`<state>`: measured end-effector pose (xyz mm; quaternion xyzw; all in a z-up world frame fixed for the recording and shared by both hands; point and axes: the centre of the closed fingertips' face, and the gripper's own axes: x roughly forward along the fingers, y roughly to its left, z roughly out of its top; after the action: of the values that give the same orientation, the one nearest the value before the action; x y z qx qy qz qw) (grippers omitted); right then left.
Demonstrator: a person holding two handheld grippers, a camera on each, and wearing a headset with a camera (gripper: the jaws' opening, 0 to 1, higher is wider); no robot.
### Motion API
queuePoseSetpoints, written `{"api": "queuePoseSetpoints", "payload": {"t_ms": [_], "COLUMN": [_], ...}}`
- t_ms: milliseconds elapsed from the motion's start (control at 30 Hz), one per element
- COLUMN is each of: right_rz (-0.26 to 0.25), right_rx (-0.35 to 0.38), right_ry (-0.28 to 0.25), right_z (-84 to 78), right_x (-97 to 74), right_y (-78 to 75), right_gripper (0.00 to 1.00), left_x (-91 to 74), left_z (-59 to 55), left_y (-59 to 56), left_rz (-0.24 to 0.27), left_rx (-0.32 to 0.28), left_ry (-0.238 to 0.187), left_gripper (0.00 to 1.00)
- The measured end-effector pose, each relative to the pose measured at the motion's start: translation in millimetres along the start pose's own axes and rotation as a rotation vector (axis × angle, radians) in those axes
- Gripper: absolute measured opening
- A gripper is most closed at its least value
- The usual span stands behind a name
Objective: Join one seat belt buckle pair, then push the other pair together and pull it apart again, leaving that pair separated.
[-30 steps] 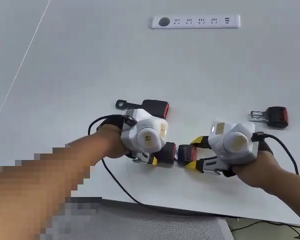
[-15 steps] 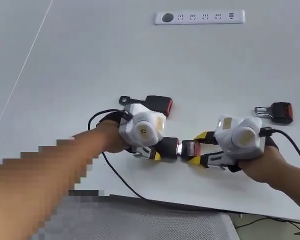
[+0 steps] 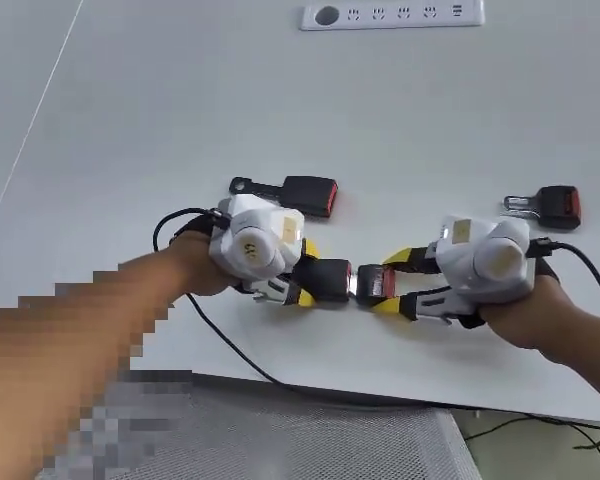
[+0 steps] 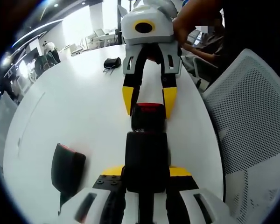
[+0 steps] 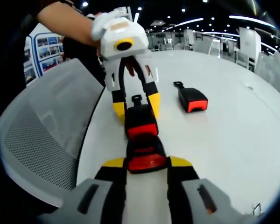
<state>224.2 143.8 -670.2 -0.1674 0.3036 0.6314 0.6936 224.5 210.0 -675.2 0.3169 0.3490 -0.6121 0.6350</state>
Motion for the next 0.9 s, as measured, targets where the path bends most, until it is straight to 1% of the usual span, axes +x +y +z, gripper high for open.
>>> {"api": "queuePoseSetpoints", "payload": {"t_ms": [133,300,333,400,633,667,733,900], "right_rz": [0.000,0.000,-0.001,0.001,-0.002,-0.003,-0.013,-0.020], "right_rx": [-0.012,-0.008,-0.001,0.034,0.014,0.005,-0.043,-0.042], "right_ry": [-0.010,-0.026,-0.029,-0.055,-0.054,-0.053,-0.041,-0.045], "right_z": [0.4,0.1,0.2,0.6,0.5,0.5,0.0,0.1], "right_x": [-0.6,-1.1,-1.3,-2.3,-1.8,-1.7,-1.2,-1.1], "right_y": [0.4,0.4,0.2,-0.1,1.0,1.1,2.5,2.3], "right_gripper": [0.31,0.31,0.31,0.31,0.31,0.31,0.31,0.31], "left_x": [-0.1,-0.6,-0.7,-0.8,-1.2,-1.4,-1.6,-2.0], "left_z": [0.2,0.5,0.5,0.4,0.9,0.9,0.8,0.9], "left_y": [0.0,-0.2,-0.4,-0.2,-0.7,-0.7,-1.3,-1.6], "left_rz": [0.003,0.005,0.005,0.004,0.000,-0.004,-0.012,-0.017], "left_rx": [0.005,0.004,0.003,-0.001,-0.004,-0.001,0.005,0.005], "left_ry": [-0.014,-0.028,-0.031,-0.035,-0.053,-0.053,-0.053,-0.057], "left_gripper": [0.33,0.33,0.33,0.33,0.33,0.33,0.33,0.33]}}
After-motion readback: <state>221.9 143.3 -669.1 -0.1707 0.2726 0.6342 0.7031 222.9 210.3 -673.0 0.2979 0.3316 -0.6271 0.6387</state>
